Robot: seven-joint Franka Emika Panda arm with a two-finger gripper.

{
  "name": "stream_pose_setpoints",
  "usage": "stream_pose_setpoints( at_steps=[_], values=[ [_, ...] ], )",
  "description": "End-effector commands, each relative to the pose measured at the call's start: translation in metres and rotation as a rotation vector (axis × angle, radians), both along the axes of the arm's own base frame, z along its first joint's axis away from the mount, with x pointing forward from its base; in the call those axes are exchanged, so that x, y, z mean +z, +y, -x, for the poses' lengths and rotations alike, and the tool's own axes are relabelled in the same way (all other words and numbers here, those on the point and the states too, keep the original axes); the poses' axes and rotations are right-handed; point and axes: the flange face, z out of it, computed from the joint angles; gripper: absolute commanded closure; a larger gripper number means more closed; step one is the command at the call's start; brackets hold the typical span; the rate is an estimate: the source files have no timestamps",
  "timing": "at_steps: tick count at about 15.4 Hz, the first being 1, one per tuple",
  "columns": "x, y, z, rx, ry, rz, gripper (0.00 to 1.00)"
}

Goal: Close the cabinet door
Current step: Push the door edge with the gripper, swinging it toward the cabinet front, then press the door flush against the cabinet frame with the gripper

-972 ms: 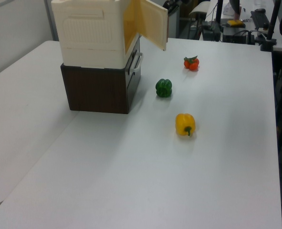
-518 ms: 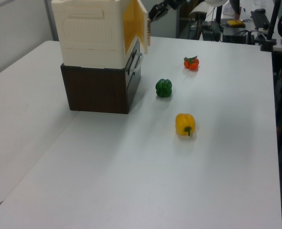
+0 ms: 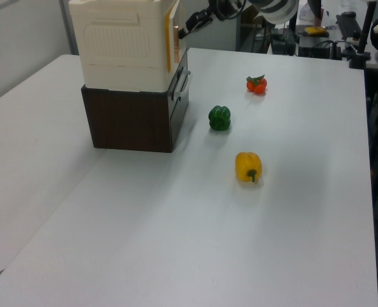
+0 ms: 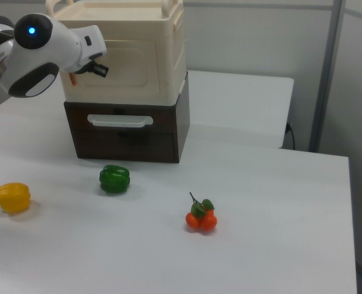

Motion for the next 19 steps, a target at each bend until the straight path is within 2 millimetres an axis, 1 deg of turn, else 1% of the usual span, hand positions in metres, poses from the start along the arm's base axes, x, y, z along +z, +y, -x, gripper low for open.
stream_pose_setpoints(
  at_steps=[1,2,3,4,6,7,8,9,11,13,14,15,16,17,18,19],
  values=[
    [-0.004,0.006,-0.013,-0.021,-0.045,-0.010,1.00],
    [-0.003,0.006,-0.016,-0.031,-0.061,-0.010,1.00],
    [-0.009,0.006,-0.020,-0.039,-0.065,-0.008,1.00],
    [-0.009,0.012,-0.021,-0.035,-0.073,-0.008,1.00],
    [-0.009,0.012,-0.021,-0.042,-0.080,-0.003,1.00],
    [-0.004,0.007,-0.018,-0.042,-0.081,0.004,1.00],
    [0.003,0.005,-0.013,-0.038,-0.083,0.006,1.00],
    [0.005,0.005,-0.007,-0.028,-0.068,0.008,1.00],
    [0.002,-0.008,0.011,-0.007,-0.008,0.017,1.00],
    [-0.002,-0.013,0.028,0.090,0.093,0.049,1.00],
    [-0.003,-0.017,0.034,0.130,0.146,0.065,0.99],
    [-0.006,-0.023,0.039,0.158,0.203,0.094,0.97],
    [-0.007,-0.028,0.045,0.185,0.274,0.124,0.91],
    [-0.006,-0.032,0.052,0.202,0.355,0.142,0.87],
    [-0.005,-0.036,0.062,0.208,0.440,0.160,0.80],
    [0.002,-0.038,0.073,0.205,0.510,0.174,0.68]
  ],
)
